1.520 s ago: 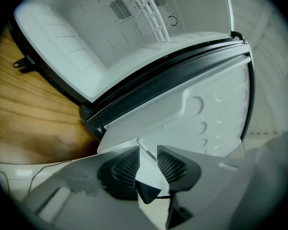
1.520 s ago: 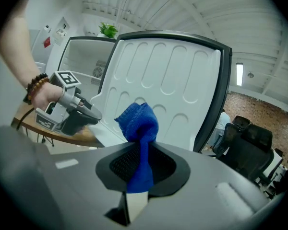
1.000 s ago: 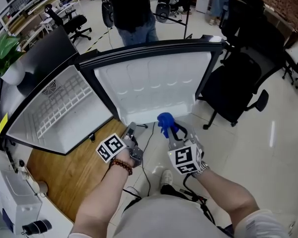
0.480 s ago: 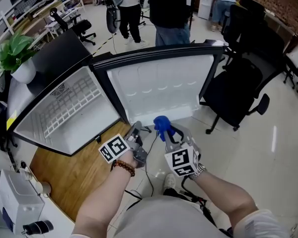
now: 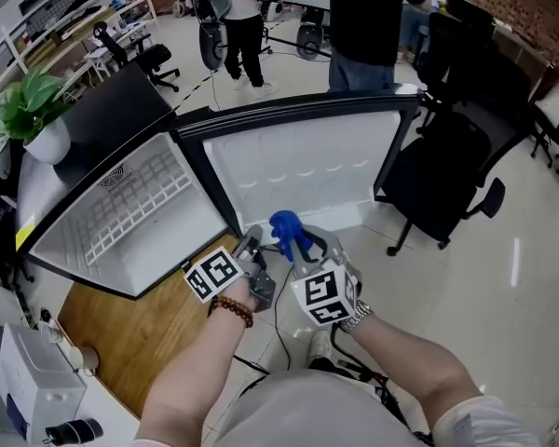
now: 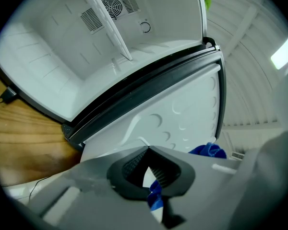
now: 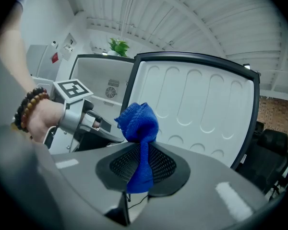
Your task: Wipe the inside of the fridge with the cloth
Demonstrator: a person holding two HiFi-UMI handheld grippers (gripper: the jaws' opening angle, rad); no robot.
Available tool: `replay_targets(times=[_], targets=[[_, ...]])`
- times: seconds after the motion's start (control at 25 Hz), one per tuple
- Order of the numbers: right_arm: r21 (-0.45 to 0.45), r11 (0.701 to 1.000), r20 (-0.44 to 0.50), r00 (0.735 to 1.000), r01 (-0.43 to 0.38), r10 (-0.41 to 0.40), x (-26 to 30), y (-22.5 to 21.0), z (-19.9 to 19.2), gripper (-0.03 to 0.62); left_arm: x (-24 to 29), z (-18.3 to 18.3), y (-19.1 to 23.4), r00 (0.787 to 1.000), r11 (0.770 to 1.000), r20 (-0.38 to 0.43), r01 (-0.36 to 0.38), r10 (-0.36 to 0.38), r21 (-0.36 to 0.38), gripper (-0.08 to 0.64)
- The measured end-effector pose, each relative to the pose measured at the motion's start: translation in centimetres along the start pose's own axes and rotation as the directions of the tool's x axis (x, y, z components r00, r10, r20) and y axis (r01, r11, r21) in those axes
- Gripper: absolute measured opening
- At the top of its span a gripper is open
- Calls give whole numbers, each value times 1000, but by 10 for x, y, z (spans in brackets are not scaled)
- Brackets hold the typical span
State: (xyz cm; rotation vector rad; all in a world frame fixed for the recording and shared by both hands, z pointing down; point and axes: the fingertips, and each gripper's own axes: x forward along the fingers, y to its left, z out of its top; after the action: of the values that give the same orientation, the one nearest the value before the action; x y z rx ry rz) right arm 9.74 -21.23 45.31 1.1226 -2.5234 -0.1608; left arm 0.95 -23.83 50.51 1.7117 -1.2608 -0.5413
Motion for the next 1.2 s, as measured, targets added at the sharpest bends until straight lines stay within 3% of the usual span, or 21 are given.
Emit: replay_targets(times=[0.24,0.36,0.76,1.2], targets=[[0,1000,-19,1000,-8,8,5,2,-6,49,1,-3,2,1000,1000,-2,11,-11,-17,10],[-2,1000,-23,1000,-8,8,6,1,-8,49,2,-3,5,1000,999,0,14,-14,-29,79],[-4,1000,-30,1000,-9,9,9,0,-10,49,4,0,3,998,996,29,50,-48,-73,118],[-7,999,-46,998,-33,32,19,9,-9,49,9,0,0,998,995,14,59,-58,-76,78]])
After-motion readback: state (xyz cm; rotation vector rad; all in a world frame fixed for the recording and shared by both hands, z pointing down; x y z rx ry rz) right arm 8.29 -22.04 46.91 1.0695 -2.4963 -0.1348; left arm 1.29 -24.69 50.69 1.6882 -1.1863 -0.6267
